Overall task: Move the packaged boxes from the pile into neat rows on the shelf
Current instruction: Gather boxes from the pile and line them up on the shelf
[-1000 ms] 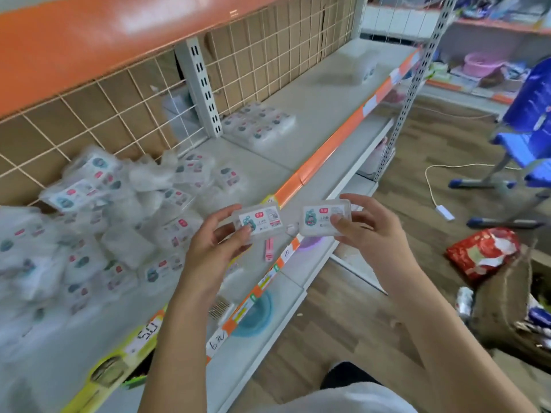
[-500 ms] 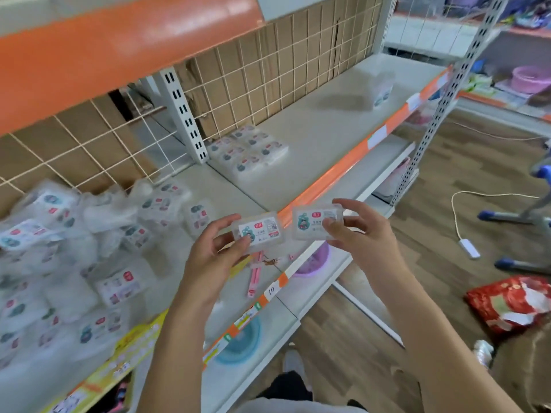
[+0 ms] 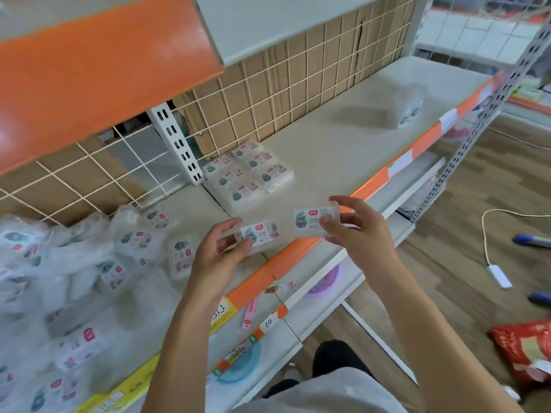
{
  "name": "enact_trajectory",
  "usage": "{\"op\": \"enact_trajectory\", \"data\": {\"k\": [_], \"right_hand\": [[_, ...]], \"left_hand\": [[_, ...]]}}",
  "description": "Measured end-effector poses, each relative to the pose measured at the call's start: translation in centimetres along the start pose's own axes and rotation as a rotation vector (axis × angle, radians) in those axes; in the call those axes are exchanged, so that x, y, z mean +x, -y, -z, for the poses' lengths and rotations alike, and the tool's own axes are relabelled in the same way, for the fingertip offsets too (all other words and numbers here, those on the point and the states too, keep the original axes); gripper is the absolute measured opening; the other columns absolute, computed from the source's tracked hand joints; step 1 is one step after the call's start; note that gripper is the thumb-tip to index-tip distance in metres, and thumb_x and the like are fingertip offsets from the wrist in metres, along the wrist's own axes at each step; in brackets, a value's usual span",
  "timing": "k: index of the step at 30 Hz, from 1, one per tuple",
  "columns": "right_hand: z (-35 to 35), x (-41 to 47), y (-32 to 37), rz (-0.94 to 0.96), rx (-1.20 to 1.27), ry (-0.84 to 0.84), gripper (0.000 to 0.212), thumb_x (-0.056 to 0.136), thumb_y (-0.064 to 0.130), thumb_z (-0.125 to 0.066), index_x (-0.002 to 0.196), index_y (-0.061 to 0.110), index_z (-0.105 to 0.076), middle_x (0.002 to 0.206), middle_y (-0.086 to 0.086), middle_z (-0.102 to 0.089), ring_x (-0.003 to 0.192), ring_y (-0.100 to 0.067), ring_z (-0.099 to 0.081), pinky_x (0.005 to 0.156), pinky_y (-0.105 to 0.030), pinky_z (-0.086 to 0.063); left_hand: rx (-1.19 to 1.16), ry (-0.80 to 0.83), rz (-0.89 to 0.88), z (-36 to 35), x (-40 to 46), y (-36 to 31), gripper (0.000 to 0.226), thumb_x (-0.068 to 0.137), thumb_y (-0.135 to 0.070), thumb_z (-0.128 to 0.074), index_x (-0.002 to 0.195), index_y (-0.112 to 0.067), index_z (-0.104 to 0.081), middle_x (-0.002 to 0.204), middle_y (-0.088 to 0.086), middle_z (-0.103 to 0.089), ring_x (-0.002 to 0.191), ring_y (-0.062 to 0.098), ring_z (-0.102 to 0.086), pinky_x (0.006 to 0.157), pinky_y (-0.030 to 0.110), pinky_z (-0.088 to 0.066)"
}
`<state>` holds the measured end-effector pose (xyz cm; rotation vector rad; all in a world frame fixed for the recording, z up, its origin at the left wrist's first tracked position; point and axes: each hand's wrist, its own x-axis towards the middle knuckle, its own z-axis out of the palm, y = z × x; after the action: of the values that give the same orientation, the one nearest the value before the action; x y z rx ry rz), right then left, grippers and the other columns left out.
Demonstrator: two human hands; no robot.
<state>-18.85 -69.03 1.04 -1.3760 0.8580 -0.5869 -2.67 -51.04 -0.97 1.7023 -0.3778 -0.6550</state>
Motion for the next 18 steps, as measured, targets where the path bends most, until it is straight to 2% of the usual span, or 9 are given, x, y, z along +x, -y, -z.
{"op": "enact_trajectory", "data": {"k": [5, 8, 11, 14, 16, 18], "right_hand": [[0.2, 5.0, 0.4, -0.02, -0.095, 0.142, 0.032, 0.088, 0.018, -0.075, 0.117, 0.03, -0.066, 0.093, -0.003, -0.074, 0.084, -0.023, -0.074, 0.085, -0.048, -0.06], [0.3, 7.9, 0.8, -0.036, -0.144, 0.218, 0.032, 0.088, 0.018, -0.075, 0.117, 0.029, -0.066, 0.093, -0.003, -0.075, 0.082, -0.023, -0.074, 0.083, -0.049, -0.06], [0.1, 10.4, 1.1, -0.052, -0.191, 0.29, 0.034, 0.087, 0.019, -0.076, 0.119, 0.026, -0.065, 0.093, -0.003, -0.075, 0.08, -0.022, -0.074, 0.081, -0.048, -0.061], [-0.2, 12.2, 1.1, -0.054, -0.209, 0.344, 0.035, 0.086, 0.015, -0.077, 0.118, 0.021, -0.066, 0.091, -0.007, -0.074, 0.082, -0.025, -0.074, 0.081, -0.047, -0.062], [-0.4, 13.1, 0.9, -0.053, -0.224, 0.373, 0.034, 0.086, 0.015, -0.077, 0.117, 0.022, -0.066, 0.09, -0.007, -0.074, 0.082, -0.026, -0.074, 0.081, -0.048, -0.062], [-0.5, 14.0, 0.5, -0.055, -0.252, 0.384, 0.035, 0.085, 0.017, -0.077, 0.118, 0.023, -0.066, 0.089, -0.006, -0.075, 0.079, -0.026, -0.075, 0.082, -0.05, -0.061]], "left_hand": [[-0.007, -0.154, 0.037, -1.5, 1.6, 0.1, 0.038, 0.087, -0.02, -0.076, 0.114, -0.044, -0.066, 0.109, 0.004, -0.074, 0.105, 0.017, -0.07, 0.099, 0.043, -0.053], [0.025, -0.264, 0.075, -2.9, 2.1, -0.1, 0.04, 0.088, -0.019, -0.075, 0.12, -0.038, -0.062, 0.111, 0.003, -0.072, 0.102, 0.014, -0.07, 0.095, 0.036, -0.055], [0.027, -0.371, 0.121, -4.2, 2.5, -0.5, 0.043, 0.088, -0.021, -0.076, 0.126, -0.027, -0.057, 0.115, 0.001, -0.07, 0.103, 0.014, -0.068, 0.097, 0.038, -0.054], [0.069, -0.445, 0.155, -4.6, 3.2, -0.5, 0.032, 0.084, -0.023, -0.078, 0.112, -0.022, -0.063, 0.11, -0.002, -0.072, 0.101, 0.015, -0.069, 0.098, 0.044, -0.054], [0.092, -0.468, 0.142, -4.7, 3.4, -0.5, 0.018, 0.083, -0.022, -0.079, 0.097, -0.029, -0.069, 0.101, -0.004, -0.075, 0.098, 0.016, -0.071, 0.096, 0.046, -0.055], [0.119, -0.479, 0.142, -4.9, 3.6, -0.6, 0.018, 0.085, -0.02, -0.077, 0.084, -0.036, -0.069, 0.094, -0.006, -0.076, 0.094, 0.017, -0.071, 0.094, 0.046, -0.056]]}}
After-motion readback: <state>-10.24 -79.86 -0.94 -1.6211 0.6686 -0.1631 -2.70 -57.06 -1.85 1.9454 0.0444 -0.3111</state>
